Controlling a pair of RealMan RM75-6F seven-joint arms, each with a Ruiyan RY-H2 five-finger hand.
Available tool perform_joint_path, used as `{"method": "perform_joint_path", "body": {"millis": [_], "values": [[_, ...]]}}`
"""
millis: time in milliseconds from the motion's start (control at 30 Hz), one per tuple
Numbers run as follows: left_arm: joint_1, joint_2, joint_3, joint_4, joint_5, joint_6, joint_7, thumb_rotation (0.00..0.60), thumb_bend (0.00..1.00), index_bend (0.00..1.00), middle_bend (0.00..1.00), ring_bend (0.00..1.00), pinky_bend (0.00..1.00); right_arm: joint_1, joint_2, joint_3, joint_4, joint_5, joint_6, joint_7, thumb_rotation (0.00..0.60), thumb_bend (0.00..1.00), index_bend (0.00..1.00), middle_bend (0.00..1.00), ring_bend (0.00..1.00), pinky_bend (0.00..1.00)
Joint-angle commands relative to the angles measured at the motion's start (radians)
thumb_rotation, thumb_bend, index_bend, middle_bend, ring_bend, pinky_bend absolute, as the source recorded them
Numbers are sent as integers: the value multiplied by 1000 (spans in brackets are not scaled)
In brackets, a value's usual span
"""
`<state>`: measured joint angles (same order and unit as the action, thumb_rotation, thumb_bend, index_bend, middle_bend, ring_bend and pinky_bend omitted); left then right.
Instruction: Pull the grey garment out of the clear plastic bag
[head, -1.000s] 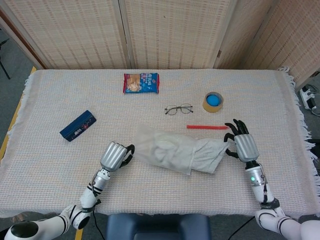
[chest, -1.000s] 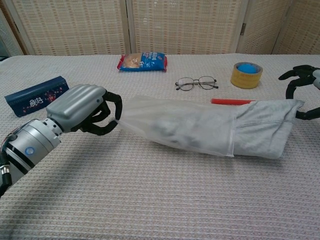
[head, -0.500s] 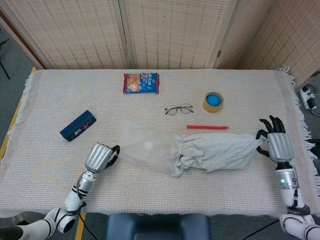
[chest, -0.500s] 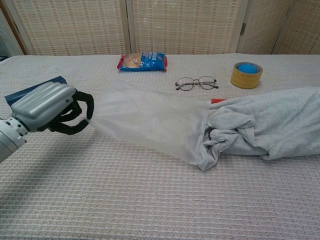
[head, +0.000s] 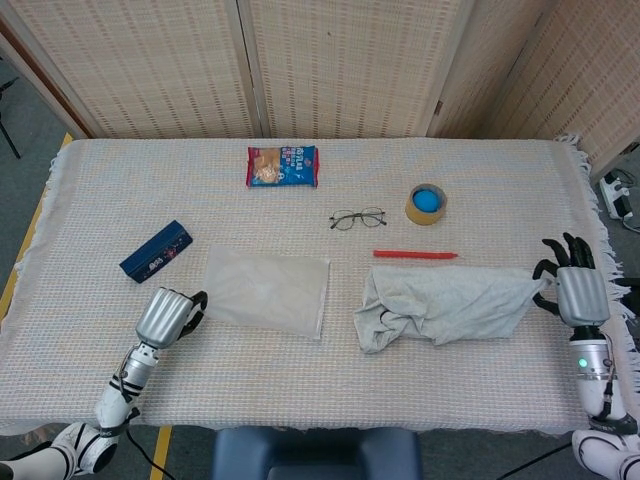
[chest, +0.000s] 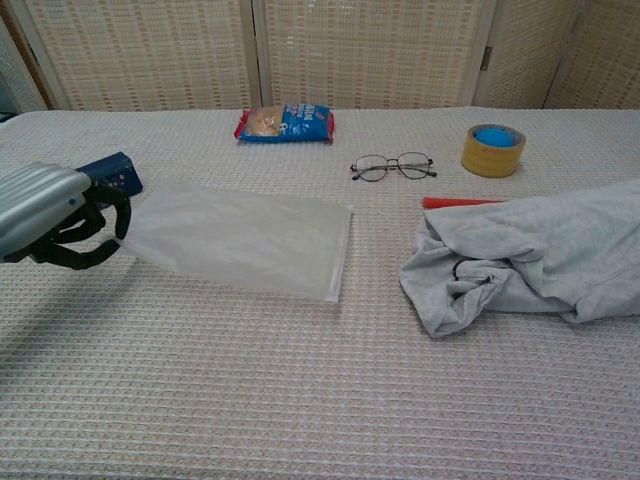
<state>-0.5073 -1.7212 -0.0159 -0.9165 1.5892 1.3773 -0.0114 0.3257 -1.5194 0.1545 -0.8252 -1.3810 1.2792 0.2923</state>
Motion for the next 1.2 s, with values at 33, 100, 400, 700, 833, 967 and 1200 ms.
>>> {"method": "perform_joint_path", "body": {"millis": [33, 100, 400, 700, 833, 967, 1200], "values": [[1, 9, 3, -15, 7, 1, 1, 600, 442, 516, 1000, 1000, 1000, -2, 13, -8, -20, -12, -2, 22, 600, 418, 419, 83, 0, 0], [1, 20, 3, -34, 8, -2, 7, 600, 368, 402, 1000, 1000, 1000, -4, 46, -22, -57, -22, -26, 44, 600, 375, 146, 23, 0, 0], [35, 188, -4, -324, -55, -50, 84, 600, 216, 149, 626, 632, 811, -42, 289, -58, -435, -39, -32, -107, 600, 121, 0, 0, 0, 0], [102, 469, 22, -688, -104, -60, 113, 600, 320, 189, 357, 243, 369, -115, 438, -115, -752, -129, 83, -279, 600, 105, 0, 0, 0, 0], [141, 544, 69, -741, -104, -71, 85, 600, 272, 203, 274, 159, 285, -153, 407, -136, -802, -129, 126, -443, 600, 105, 0, 0, 0, 0], [220, 540, 104, -680, -76, 13, 52, 600, 242, 210, 252, 127, 224, -190, 361, -162, -809, -146, 165, -515, 600, 106, 0, 0, 0, 0], [301, 537, 95, -623, -75, 109, -12, 600, 221, 255, 249, 121, 191, -217, 348, -174, -805, -171, 199, -549, 600, 104, 0, 0, 0, 0]]}}
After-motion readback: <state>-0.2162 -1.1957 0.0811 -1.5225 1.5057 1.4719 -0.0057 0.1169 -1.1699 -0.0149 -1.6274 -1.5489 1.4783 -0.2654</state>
